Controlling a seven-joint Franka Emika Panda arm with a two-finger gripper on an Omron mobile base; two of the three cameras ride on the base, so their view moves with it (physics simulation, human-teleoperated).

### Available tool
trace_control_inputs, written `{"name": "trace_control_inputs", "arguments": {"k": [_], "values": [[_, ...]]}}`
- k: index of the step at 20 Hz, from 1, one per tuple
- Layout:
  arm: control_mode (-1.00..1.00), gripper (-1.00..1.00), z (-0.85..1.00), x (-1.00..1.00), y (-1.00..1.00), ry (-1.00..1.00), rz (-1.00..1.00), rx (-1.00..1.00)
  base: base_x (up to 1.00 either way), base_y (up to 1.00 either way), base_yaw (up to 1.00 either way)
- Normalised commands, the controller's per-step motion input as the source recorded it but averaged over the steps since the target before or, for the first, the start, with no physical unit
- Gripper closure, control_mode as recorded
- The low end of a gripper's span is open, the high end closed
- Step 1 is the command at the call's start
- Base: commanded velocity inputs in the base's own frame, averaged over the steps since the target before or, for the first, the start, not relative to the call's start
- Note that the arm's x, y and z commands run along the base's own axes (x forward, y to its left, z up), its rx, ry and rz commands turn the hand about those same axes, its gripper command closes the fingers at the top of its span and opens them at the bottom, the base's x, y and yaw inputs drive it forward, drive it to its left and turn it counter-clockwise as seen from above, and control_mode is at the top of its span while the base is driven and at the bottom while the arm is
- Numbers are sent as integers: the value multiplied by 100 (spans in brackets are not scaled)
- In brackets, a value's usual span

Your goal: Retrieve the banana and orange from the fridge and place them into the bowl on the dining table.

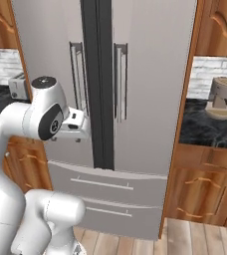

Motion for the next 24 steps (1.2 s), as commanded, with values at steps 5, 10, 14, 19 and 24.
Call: {"name": "trace_control_inputs", "arguments": {"k": [5,10,14,19,24], "values": [[100,-100,0,0,0,0,0,0,-21,-3,0],[-100,-100,0,8,4,-7,0,0,0,0,0],[-100,-100,0,51,21,-26,0,0,0,0,0],[-100,-100,0,68,32,-13,0,0,0,0,0],[-100,-100,0,31,2,-2,2,0,0,0,0]]}}
